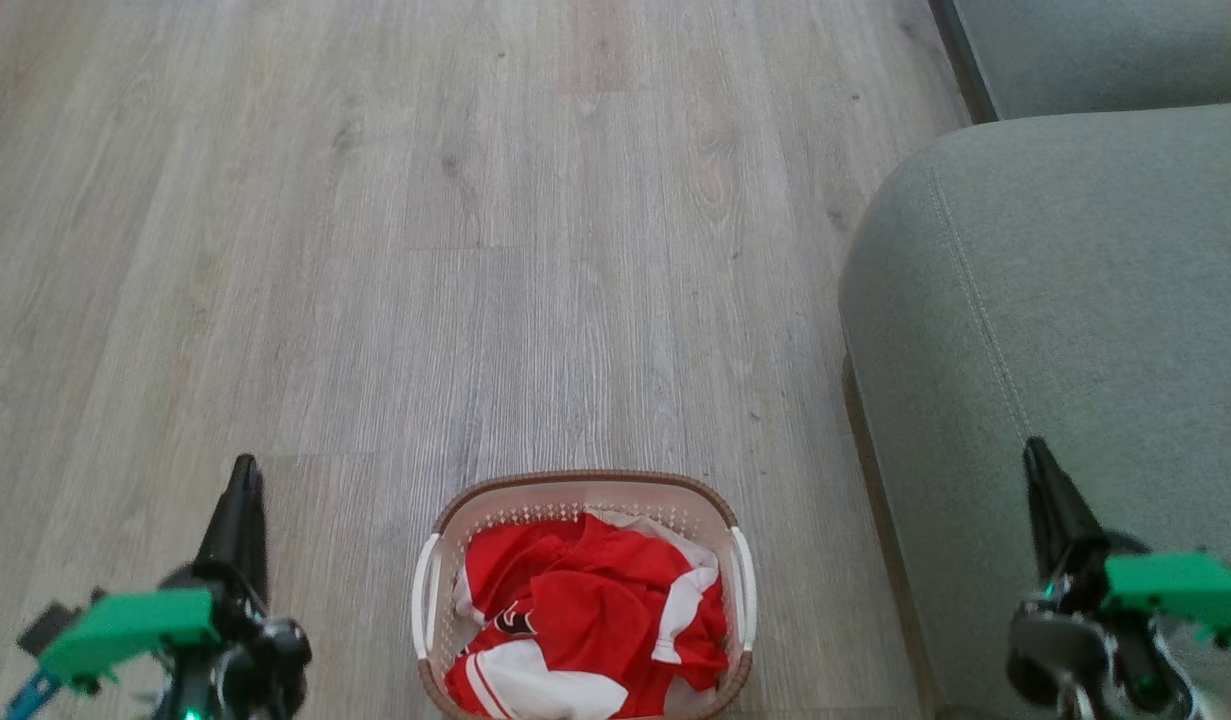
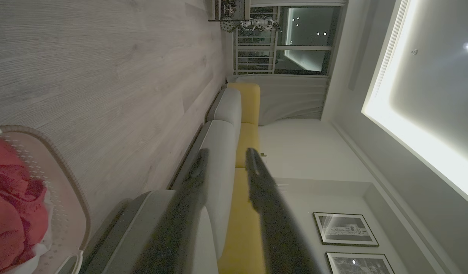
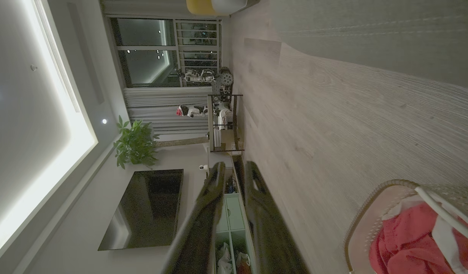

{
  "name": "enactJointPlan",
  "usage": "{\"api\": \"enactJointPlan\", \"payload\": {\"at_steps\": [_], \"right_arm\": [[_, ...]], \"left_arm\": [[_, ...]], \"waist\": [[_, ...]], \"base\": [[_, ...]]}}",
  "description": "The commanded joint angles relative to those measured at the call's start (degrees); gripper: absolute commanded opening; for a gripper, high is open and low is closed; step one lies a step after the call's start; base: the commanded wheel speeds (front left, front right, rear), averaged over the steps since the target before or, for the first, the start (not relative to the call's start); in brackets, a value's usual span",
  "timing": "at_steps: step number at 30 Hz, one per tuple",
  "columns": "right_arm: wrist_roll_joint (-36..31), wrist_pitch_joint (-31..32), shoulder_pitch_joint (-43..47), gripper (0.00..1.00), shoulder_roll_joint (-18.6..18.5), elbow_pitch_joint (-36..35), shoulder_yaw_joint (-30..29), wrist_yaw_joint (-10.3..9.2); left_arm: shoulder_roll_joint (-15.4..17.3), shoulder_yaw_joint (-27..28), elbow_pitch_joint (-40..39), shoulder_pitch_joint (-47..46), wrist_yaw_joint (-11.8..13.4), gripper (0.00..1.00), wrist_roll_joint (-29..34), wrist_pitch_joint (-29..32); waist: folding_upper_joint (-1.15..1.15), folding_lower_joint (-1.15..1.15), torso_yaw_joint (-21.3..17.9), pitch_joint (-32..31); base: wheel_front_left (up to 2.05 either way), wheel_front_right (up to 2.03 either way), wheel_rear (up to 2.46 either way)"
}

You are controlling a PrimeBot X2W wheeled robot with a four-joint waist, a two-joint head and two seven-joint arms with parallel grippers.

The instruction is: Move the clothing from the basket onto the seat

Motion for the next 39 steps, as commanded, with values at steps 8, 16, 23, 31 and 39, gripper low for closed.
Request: {"api": "enactJointPlan", "payload": {"at_steps": [8, 16, 23, 31, 39], "right_arm": [[-0.04, -0.58, 0.63, 1.00, 0.06, 0.24, 0.63, 0.00], [-0.70, -1.80, 0.51, 1.00, -0.11, -1.74, 1.28, 0.00], [-1.98, -3.35, 0.36, 1.00, -0.75, -3.56, 2.24, 0.00], [-4.36, -4.73, 0.17, 1.00, -1.79, -5.36, 3.37, 0.00], [-10.05, -6.09, 0.10, 1.00, -2.54, -7.74, 3.80, 0.00]], "left_arm": [[-0.13, -0.61, 0.62, 0.66, -0.02, 1.00, -0.10, -1.02], [-0.09, -1.26, -0.77, 0.53, -0.05, 1.00, 0.69, -2.36], [-0.06, -1.53, -2.22, 0.37, -0.07, 1.00, 2.45, -3.53], [-0.02, -1.95, -3.48, 0.17, -0.04, 1.00, 5.72, -4.71], [0.02, -2.55, -5.64, -0.04, 0.87, 1.00, 11.32, -6.04]], "waist": [[0.00, 0.00, -0.06, 0.03], [0.00, 0.00, -0.26, 0.06], [0.00, 0.00, -0.48, 0.07], [0.00, 0.00, -0.68, 0.09], [0.00, 0.00, -0.89, 0.18]], "base": [[0.00, 0.00, 0.00], [0.00, 0.00, 0.00], [0.00, 0.00, 0.00], [0.00, 0.00, 0.00], [0.00, 0.00, 0.00]]}}
